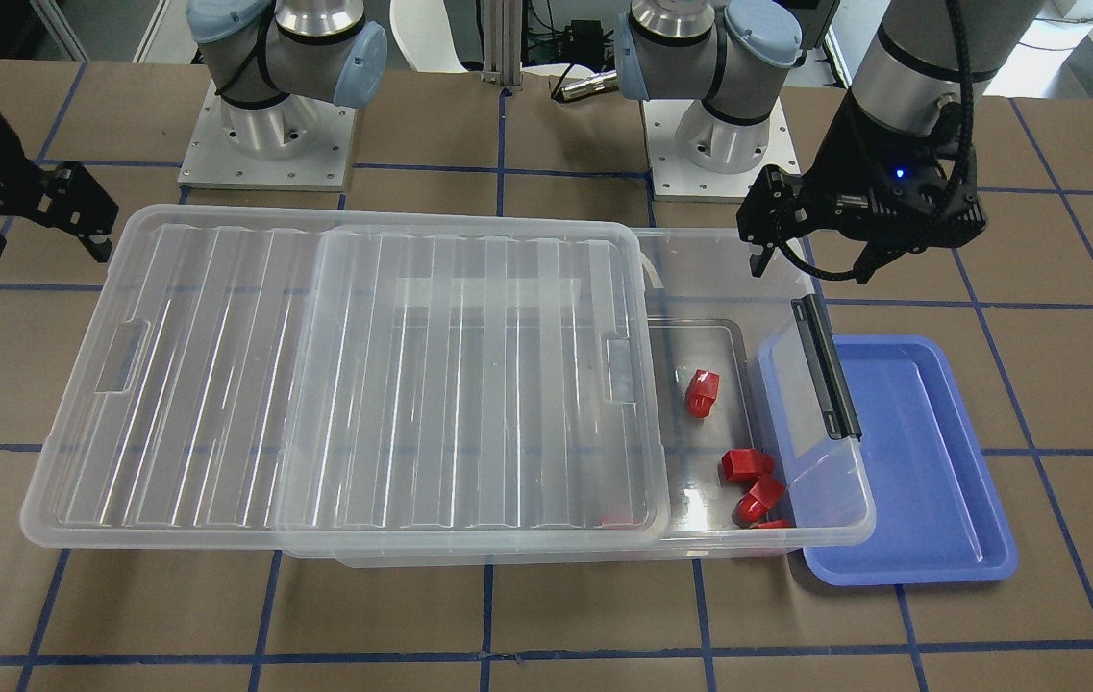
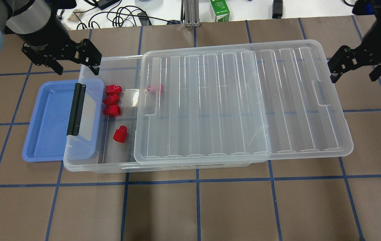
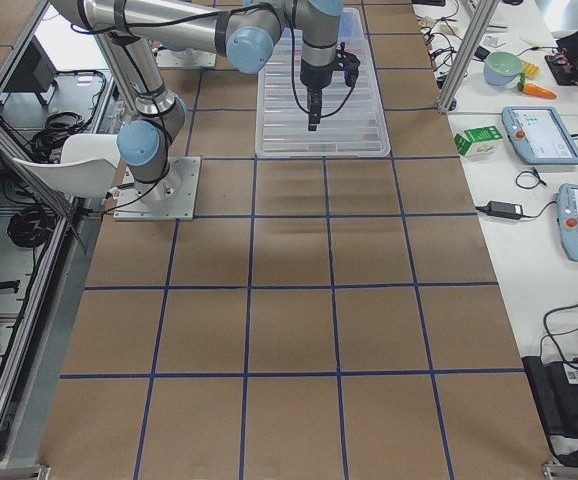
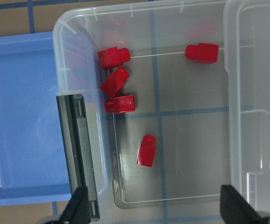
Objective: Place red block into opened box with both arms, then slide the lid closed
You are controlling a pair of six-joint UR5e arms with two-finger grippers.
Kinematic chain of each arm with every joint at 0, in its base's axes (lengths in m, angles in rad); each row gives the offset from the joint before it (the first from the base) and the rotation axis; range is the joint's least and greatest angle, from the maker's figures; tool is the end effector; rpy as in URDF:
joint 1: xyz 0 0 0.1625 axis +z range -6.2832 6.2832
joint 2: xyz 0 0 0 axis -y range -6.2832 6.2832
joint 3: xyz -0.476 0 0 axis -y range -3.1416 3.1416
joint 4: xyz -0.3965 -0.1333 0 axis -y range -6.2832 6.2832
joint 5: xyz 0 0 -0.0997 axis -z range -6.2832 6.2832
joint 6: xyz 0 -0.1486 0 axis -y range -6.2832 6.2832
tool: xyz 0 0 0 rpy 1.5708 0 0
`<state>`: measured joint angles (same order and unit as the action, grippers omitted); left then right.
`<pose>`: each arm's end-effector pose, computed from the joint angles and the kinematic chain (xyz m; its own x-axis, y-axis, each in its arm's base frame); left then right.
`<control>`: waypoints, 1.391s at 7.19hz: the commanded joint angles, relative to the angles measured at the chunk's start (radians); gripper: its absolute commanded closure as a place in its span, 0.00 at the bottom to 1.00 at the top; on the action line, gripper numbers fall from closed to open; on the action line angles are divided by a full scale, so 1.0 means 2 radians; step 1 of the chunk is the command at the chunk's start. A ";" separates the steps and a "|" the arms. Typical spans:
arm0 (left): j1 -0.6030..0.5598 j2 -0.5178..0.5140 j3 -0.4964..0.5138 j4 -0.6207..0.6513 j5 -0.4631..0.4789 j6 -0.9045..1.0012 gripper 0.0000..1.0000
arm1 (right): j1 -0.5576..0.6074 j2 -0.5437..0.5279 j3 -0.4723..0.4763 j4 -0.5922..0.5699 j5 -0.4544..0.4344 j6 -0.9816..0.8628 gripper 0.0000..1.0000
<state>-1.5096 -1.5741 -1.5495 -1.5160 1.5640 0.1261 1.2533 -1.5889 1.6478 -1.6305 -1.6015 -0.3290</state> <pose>-0.1030 -0.5155 0.5047 -0.9979 0.0650 -0.0024 0.0650 0.9952 -0.0730 -0.0297 -0.5029 0.4666 -0.9995 -0.0116 0.0293 -0.0114 0.9999 0.0092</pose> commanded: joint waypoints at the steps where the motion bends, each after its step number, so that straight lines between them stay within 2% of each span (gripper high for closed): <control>1: 0.000 -0.001 -0.003 0.001 0.002 0.001 0.00 | -0.044 0.036 -0.002 -0.034 0.002 -0.068 0.00; 3: 0.000 0.000 -0.004 0.001 0.001 0.001 0.00 | -0.056 0.066 0.001 -0.062 0.002 -0.107 0.00; 8: 0.001 0.002 -0.004 0.002 0.000 0.000 0.00 | -0.056 0.103 0.004 -0.054 0.005 -0.099 0.00; 10: 0.001 0.003 -0.004 0.002 0.002 0.000 0.00 | -0.054 0.102 0.030 -0.061 0.006 -0.093 0.00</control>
<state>-1.5079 -1.5682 -1.5571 -1.5125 1.5665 0.1258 1.1435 -1.3864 1.6792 -1.7487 -1.5915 -0.5216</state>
